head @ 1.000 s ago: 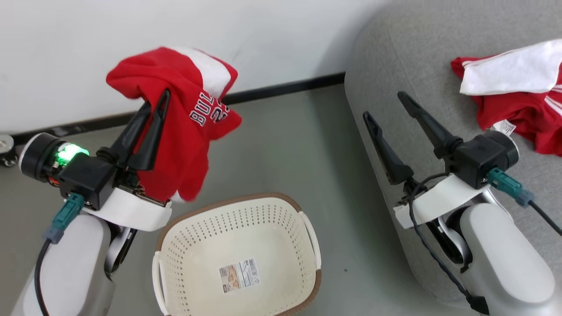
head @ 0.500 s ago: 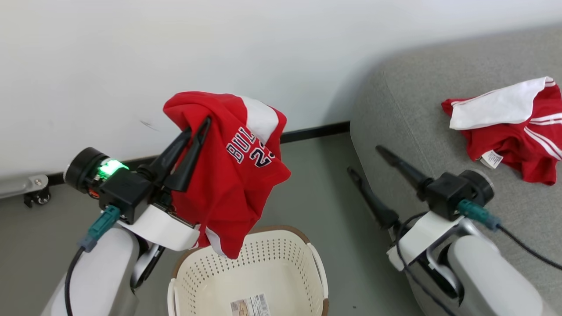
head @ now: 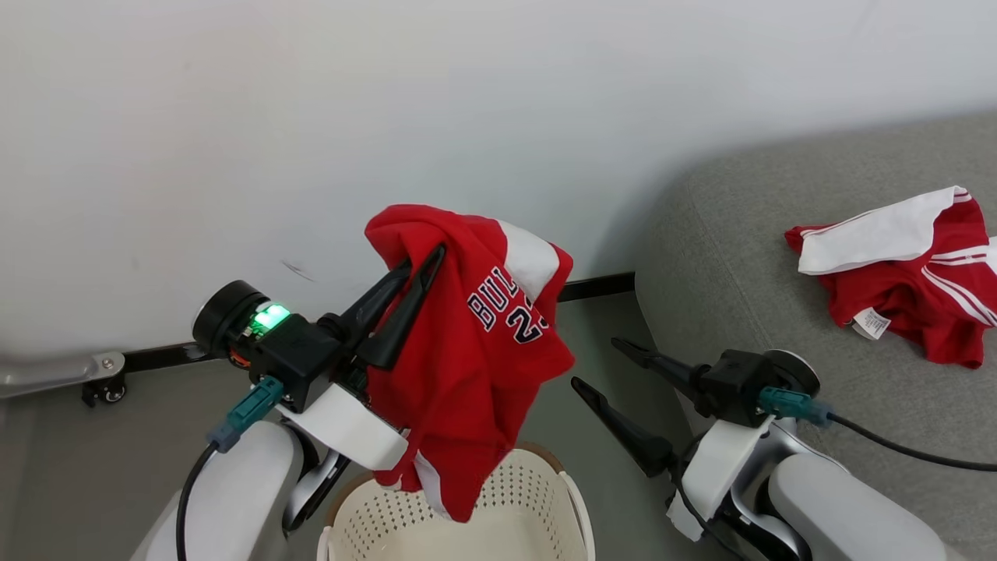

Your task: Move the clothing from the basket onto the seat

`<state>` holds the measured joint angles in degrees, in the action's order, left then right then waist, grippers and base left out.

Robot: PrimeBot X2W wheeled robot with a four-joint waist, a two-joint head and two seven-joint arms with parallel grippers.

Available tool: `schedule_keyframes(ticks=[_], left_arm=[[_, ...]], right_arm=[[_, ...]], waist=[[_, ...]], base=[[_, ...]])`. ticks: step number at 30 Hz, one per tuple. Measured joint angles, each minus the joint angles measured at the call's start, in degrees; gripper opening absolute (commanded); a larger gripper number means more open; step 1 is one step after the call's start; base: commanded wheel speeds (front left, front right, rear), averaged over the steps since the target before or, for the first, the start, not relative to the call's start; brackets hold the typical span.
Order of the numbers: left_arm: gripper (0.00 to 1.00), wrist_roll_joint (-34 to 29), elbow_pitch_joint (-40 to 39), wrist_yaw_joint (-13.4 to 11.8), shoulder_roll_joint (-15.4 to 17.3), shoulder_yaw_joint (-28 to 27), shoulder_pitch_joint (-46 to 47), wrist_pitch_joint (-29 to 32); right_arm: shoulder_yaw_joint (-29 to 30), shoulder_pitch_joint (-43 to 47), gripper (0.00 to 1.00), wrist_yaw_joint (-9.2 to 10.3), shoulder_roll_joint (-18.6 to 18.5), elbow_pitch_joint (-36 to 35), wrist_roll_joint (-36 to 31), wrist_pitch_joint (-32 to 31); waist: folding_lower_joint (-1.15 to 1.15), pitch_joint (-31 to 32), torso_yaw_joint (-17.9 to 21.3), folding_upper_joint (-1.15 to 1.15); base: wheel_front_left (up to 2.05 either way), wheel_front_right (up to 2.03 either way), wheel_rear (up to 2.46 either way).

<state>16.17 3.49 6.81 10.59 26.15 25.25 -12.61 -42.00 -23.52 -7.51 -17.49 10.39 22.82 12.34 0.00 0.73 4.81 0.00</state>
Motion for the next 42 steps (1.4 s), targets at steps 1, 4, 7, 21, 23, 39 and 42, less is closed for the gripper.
schedule_keyframes(ticks=[1, 4, 7, 21, 23, 39, 42], left_arm=[[0.0, 0.1, 0.1, 0.2, -0.1, 0.3, 0.0, 0.0], [0.0, 1.1, 0.4, 0.2, -0.4, 0.8, 0.0, 0.2], [0.0, 1.5, 0.7, 0.2, -0.8, 1.5, 0.0, 0.5], [0.0, 2.1, 1.0, 0.4, -1.4, 4.6, 0.6, 1.2], [0.0, 2.1, 1.0, 0.4, -1.5, 5.0, 0.9, 1.2], [0.0, 3.0, 1.4, 0.4, -2.1, 7.7, 2.3, 1.5], [0.0, 3.0, 1.6, 0.4, -2.2, 7.9, 2.5, 1.5]], right_arm=[[-0.7, -0.4, 1.0, 0.0, -0.5, 0.0, 0.9, -0.4], [-2.4, -1.5, 1.0, 0.01, -2.0, -0.4, 4.2, -1.1], [-4.5, -2.8, 1.0, 0.01, -3.0, -1.0, 7.1, -1.9], [-14.6, -9.8, 1.0, 0.0, -5.8, -4.9, 16.1, -4.8], [-14.7, -10.7, 1.0, 0.01, -6.2, -4.9, 16.7, -4.8], [-21.8, -14.6, 1.0, 0.01, -3.0, 0.2, 23.6, -6.5], [-22.6, -16.0, 1.0, 0.01, -1.6, 1.8, 24.6, -6.6]], waist=[[0.0, 0.3, -0.1, 0.0], [0.0, 1.0, -0.5, 0.0], [0.0, 1.6, -1.0, 0.0], [0.0, 2.4, -3.5, 0.0], [0.0, 2.4, -3.8, 0.0], [0.0, 2.0, -5.9, 0.0], [0.0, 1.9, -6.2, 0.0]], base=[[0.0, 0.0, 0.0], [0.0, 0.0, 0.0], [0.0, 0.0, 0.0], [0.0, 0.0, 0.0], [0.0, 0.0, 0.0], [0.0, 0.0, 0.0], [0.0, 0.0, 0.0]])
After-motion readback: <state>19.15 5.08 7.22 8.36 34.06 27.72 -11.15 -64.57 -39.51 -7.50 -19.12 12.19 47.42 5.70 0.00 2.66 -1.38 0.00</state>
